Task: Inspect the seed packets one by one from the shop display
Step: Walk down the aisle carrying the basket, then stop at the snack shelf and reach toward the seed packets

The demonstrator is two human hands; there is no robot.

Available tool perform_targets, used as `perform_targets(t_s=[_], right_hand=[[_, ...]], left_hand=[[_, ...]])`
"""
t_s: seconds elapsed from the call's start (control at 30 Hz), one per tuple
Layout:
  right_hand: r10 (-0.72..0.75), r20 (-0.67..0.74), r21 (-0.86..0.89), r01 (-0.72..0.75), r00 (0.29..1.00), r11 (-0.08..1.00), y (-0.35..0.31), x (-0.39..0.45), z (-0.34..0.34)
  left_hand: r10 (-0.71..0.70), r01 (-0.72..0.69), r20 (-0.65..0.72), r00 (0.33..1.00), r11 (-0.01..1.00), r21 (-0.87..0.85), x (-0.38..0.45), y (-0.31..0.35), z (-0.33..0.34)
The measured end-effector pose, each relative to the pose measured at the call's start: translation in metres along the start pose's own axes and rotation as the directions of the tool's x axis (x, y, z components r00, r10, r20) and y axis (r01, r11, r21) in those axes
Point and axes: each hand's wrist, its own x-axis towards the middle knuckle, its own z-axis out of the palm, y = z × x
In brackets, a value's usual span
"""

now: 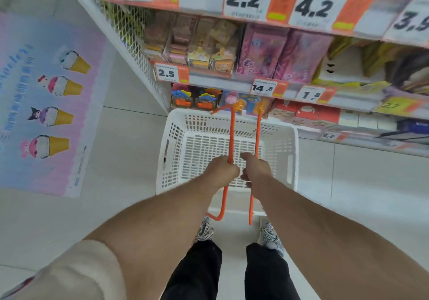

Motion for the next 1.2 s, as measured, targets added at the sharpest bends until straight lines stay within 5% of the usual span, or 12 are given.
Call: perform_targets(t_s=[0.17, 0.57, 0.93, 1.2], right_hand=[[0.0, 0.014, 0.103, -0.001, 1.0, 0.995, -0.001, -0.048, -0.056], [0.016, -0.163, 0.406, 0.053, 0.986, 0.912, 0.045, -0.163, -0.281], [0.012, -0.141, 0.86, 0.117, 0.99, 0.497, 0.152, -0.208, -0.573], [0.074, -0.252, 0.947, 0.229, 0.965, 0.226, 0.247, -0.258, -0.788]], left_hand=[[0.02, -0.02, 0.11, 0.994, 1.0, -0.002, -0.055, 0.048, 0.031], [0.185, -0.303, 0.332, 0.925, 0.887, 0.35, -0.194, 0.154, 0.201], [0.302, -0.581, 0.549, 0.779, 0.678, 0.451, -0.31, 0.242, 0.494], [0.226, -0.786, 0.806, 0.547, 0.471, 0.401, -0.443, 0.314, 0.693]])
